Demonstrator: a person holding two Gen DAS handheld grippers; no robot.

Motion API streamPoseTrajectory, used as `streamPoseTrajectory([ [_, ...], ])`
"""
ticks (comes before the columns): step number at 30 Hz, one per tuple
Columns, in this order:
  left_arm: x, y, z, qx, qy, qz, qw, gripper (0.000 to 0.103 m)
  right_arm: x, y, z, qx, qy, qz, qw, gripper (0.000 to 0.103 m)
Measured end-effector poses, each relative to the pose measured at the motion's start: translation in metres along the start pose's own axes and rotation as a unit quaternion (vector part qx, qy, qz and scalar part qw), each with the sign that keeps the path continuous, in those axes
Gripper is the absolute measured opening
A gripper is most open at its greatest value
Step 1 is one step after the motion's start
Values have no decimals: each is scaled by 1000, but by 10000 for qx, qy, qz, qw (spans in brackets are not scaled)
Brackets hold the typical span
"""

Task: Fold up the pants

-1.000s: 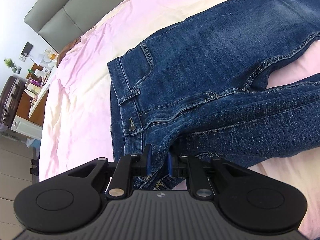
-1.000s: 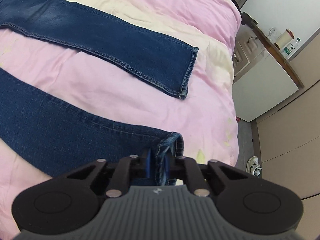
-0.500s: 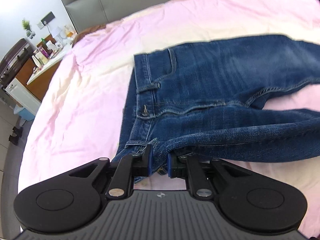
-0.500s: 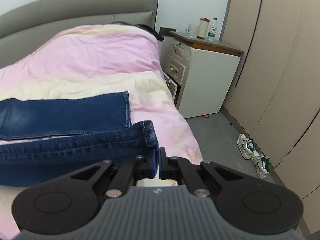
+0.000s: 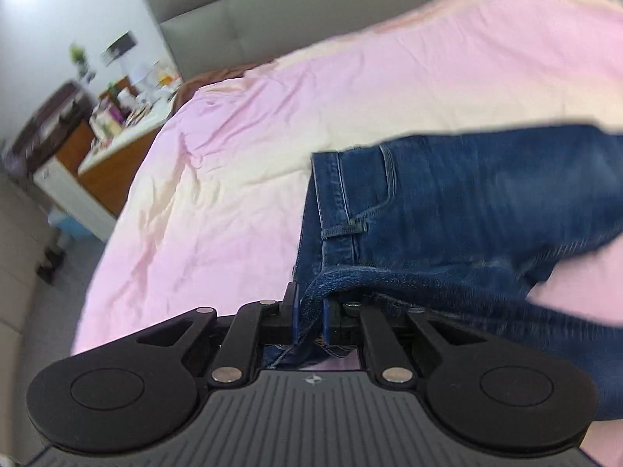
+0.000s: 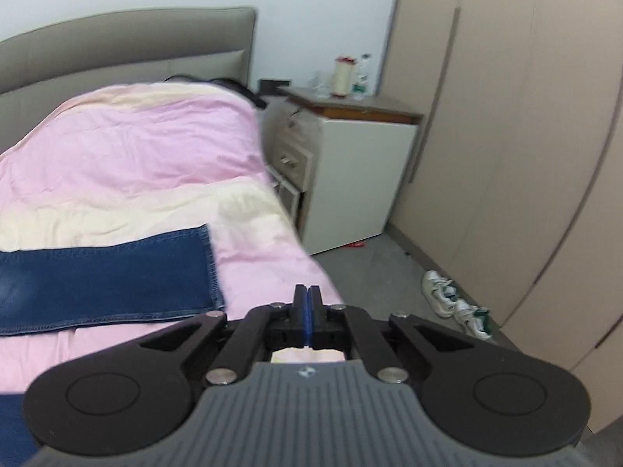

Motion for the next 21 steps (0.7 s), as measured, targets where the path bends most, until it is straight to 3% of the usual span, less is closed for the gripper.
streamPoseTrajectory([
  [2,12,-1,8,168,99,-71,9998,11,21,-5,-36,-389,401,-309,9980,0],
  [6,34,-9,9,290,251,-266,9989,11,54,-44,-109,-1438,1207,-1018,9769,4],
  [7,37,-10,9,320,271,-296,9987,11,59,-55,-122,-1640,1351,-1153,9703,13],
  [8,38,-11,9,327,278,-328,9985,11,67,-67,-135,-1898,1448,-1284,9626,31],
  [9,39,-11,10,331,286,-347,9984,11,74,-77,-143,-2162,1410,-1384,9562,40],
  [11,41,-12,9,324,299,-356,9984,11,93,-92,-155,-2535,1334,-1635,9440,46],
  [13,42,-12,10,337,345,-394,9981,11,112,-94,-158,-2513,1356,-1776,9418,46],
  [17,41,-12,11,326,396,-466,9976,11,152,-86,-154,-1865,1671,-2186,9431,51],
  [18,40,-12,11,333,409,-477,9975,11,164,-87,-155,-1709,1750,-2383,9399,51],
  [19,40,-13,11,340,424,-492,9973,11,168,-89,-155,-1632,1827,-2502,9367,40],
  [20,39,-14,10,348,437,-506,9972,11,169,-90,-156,-1574,1947,-2519,9348,16],
  [21,40,-15,11,352,453,-517,9970,11,166,-90,-156,-1574,1949,-2432,9371,8],
])
Point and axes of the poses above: each gripper's, at about its wrist camera, not at the fingertips, and x roughly the way its jaws point, z to its right, y to its top, the point moved 10 cm from there along x, roughly the way its jaws point, and after that the axes turned 12 degrees about -z, right-handed, at the moved point
